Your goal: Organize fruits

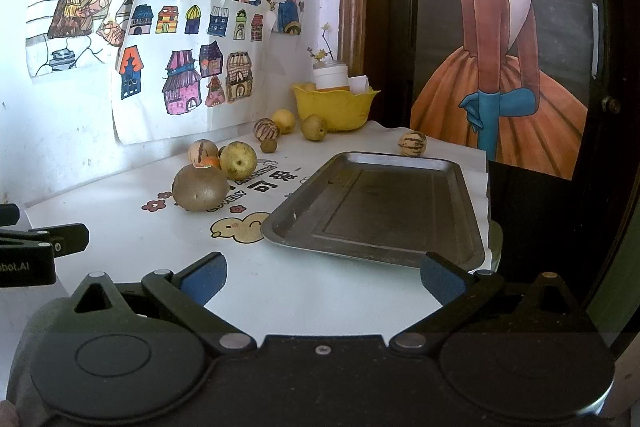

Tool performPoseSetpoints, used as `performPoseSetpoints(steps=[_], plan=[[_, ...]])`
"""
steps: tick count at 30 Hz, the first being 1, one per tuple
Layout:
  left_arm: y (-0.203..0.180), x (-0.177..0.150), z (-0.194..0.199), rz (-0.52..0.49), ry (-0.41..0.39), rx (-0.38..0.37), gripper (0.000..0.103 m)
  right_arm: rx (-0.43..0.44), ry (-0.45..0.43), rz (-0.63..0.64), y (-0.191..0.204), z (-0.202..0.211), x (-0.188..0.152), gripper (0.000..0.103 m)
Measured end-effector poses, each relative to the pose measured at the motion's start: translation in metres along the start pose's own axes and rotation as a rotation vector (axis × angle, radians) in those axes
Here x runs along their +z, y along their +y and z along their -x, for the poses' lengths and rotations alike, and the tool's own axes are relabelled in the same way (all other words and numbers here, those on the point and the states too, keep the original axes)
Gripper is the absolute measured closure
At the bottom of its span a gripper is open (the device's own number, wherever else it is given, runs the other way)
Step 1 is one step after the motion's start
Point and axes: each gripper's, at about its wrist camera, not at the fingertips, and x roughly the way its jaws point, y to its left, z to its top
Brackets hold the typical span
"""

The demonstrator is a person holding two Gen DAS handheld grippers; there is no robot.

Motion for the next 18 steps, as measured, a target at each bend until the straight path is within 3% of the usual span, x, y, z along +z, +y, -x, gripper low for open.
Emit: performPoseSetpoints(steps=[18], plan=[[0.0012, -0.0011, -0.0008, -0.002, 0.005, 0.0, 0.0, -0.001, 0.002, 0.004, 0.0002, -0.0012, 0.0004, 0.0]])
